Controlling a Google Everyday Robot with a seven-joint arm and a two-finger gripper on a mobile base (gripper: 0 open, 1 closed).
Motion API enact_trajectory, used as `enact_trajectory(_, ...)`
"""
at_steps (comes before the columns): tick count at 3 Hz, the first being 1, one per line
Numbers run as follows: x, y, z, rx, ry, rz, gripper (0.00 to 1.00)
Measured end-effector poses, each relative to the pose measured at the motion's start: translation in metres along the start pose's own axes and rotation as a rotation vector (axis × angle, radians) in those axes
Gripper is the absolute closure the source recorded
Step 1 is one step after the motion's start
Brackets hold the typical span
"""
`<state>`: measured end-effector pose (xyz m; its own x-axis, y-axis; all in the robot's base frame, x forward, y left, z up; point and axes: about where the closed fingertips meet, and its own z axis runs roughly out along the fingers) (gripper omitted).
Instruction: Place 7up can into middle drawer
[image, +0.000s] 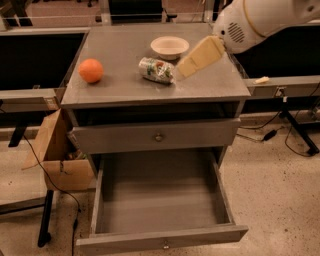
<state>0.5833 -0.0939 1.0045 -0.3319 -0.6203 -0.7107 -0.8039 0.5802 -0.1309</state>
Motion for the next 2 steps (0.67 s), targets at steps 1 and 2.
enact_trajectory(1,-0.0057,-0.0004,0.0019,0.006,-0.013,0.031,0.00)
enact_trajectory(2,-0.0079,-0.0007,0.0062,0.004,-0.022,0.026,0.00)
